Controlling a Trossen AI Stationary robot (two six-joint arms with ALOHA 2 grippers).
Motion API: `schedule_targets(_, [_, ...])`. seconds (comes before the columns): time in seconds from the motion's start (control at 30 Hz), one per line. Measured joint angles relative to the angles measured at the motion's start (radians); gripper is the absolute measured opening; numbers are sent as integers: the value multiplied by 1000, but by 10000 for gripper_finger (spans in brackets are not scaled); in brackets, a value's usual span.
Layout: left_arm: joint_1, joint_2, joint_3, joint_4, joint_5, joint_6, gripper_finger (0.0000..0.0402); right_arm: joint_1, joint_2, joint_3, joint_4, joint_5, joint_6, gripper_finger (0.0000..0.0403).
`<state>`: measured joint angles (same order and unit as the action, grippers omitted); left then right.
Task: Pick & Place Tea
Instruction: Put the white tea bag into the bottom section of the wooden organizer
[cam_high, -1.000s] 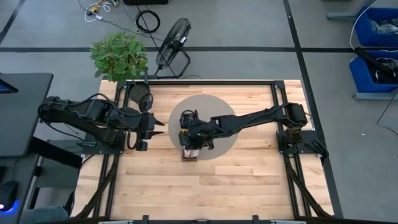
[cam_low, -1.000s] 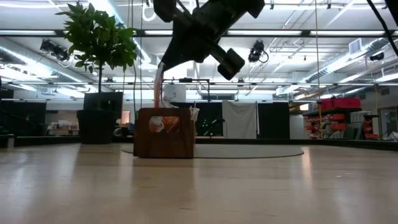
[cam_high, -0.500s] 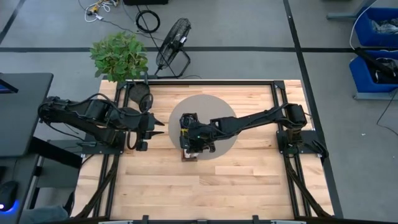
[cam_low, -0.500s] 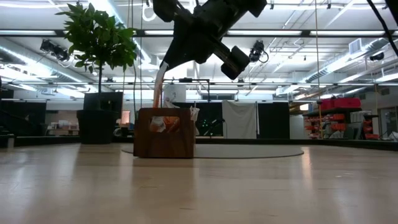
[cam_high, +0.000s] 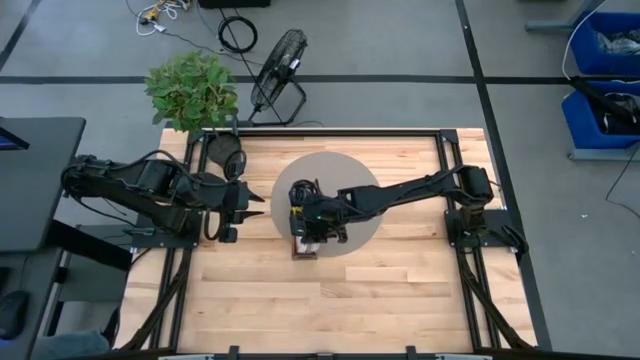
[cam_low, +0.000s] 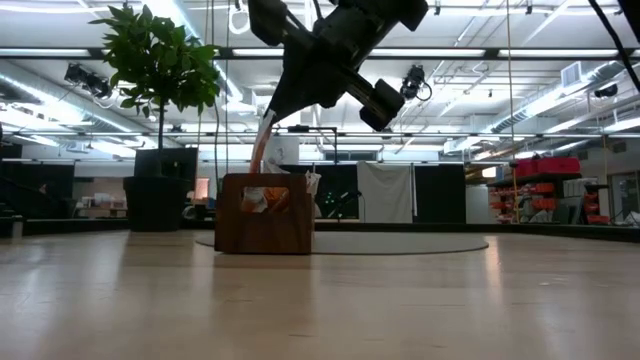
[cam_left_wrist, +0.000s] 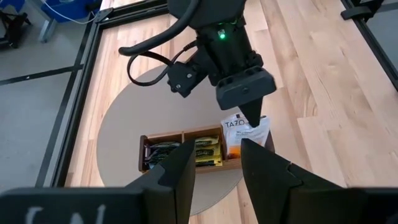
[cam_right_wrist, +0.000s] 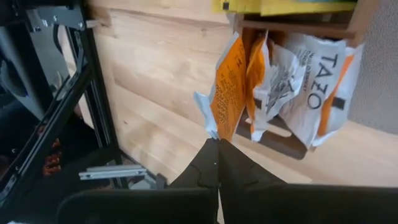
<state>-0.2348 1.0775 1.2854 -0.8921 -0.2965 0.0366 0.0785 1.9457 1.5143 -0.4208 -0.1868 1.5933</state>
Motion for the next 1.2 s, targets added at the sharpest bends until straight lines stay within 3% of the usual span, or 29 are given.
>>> schedule_targets(0.3, [0, 0, 0, 0, 0, -1, 133, -7, 50, 0, 38, -50, 21, 0])
schedule_targets(1.2, [0, 0, 0, -5, 0, -5, 132, 20, 52, 0, 27, -34, 150, 0])
